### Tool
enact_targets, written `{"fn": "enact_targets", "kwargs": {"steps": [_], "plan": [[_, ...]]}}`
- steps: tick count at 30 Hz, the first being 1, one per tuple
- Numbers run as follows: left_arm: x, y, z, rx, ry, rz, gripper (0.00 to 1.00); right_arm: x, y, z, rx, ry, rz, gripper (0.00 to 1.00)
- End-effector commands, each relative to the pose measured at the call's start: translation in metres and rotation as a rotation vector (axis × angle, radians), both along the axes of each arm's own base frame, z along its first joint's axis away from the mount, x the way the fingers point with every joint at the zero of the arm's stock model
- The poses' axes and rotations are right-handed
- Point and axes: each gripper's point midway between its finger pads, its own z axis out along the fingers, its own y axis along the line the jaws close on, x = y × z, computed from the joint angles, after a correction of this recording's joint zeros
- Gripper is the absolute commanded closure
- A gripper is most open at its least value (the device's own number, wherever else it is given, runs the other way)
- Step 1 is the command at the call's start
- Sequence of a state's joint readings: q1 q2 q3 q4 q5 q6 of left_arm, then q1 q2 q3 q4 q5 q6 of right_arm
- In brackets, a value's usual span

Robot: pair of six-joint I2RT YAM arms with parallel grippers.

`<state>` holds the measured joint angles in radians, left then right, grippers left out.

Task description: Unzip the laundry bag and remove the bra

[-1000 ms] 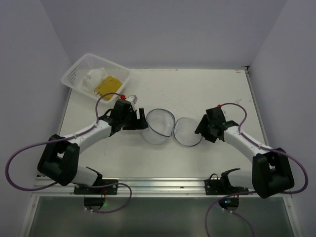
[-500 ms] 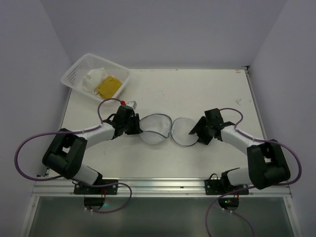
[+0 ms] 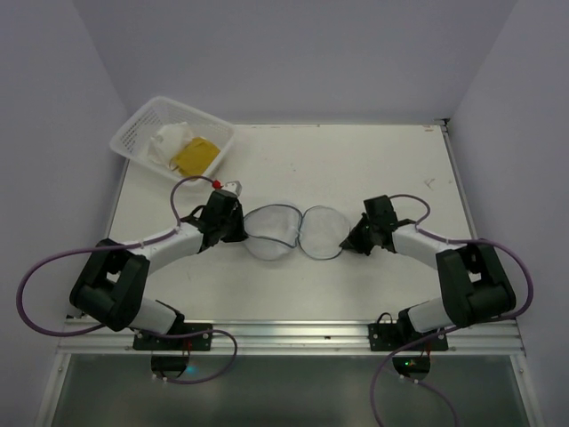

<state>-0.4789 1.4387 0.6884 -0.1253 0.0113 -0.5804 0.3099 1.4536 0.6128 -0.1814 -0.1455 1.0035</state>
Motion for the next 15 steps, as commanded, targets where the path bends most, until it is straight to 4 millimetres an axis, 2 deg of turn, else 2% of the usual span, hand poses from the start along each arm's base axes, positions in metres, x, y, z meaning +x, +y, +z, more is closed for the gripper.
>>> {"fn": "enact_targets", "kwargs": {"steps": [1, 2, 3, 5, 7, 8, 9, 11, 12, 14, 15], "plan": [[0.01, -0.001, 0.015, 0.004, -0.052, -0.007, 0.92, -0.003, -0.013, 0.001, -0.103, 0.002, 0.021, 1.0], [0.011, -0.002, 0.017, 0.002, -0.054, -0.006, 0.97, 0.0, -0.015, 0.007, -0.124, -0.014, 0.027, 1.0], [0.017, -0.006, 0.023, -0.009, -0.064, -0.006, 1.0, 0.012, -0.018, 0.026, -0.158, -0.076, 0.034, 1.0], [0.02, -0.015, 0.03, -0.036, -0.066, -0.027, 1.0, 0.013, -0.024, 0.04, -0.224, -0.103, 0.06, 1.0], [0.03, -0.024, 0.04, -0.044, -0.085, -0.034, 1.0, 0.023, -0.031, 0.068, -0.332, -0.175, 0.108, 1.0], [0.034, -0.028, 0.044, -0.051, -0.087, -0.04, 1.0, 0.024, -0.033, 0.075, -0.379, -0.194, 0.156, 1.0], [0.041, -0.037, 0.05, -0.064, -0.096, -0.052, 1.0, 0.033, -0.025, 0.094, -0.396, -0.244, 0.189, 1.0], [0.047, -0.049, 0.057, -0.084, -0.103, -0.072, 1.0, 0.033, -0.029, 0.105, -0.501, -0.257, 0.249, 1.0], [0.052, -0.061, 0.062, -0.089, -0.114, -0.092, 1.0, 0.037, -0.018, 0.119, -0.515, -0.295, 0.276, 1.0], [0.056, -0.074, 0.066, -0.098, -0.117, -0.114, 1.0, 0.036, -0.015, 0.126, -0.561, -0.298, 0.312, 1.0], [0.056, -0.084, 0.06, -0.096, -0.102, -0.132, 1.0, 0.035, -0.007, 0.131, -0.577, -0.319, 0.355, 1.0]]}}
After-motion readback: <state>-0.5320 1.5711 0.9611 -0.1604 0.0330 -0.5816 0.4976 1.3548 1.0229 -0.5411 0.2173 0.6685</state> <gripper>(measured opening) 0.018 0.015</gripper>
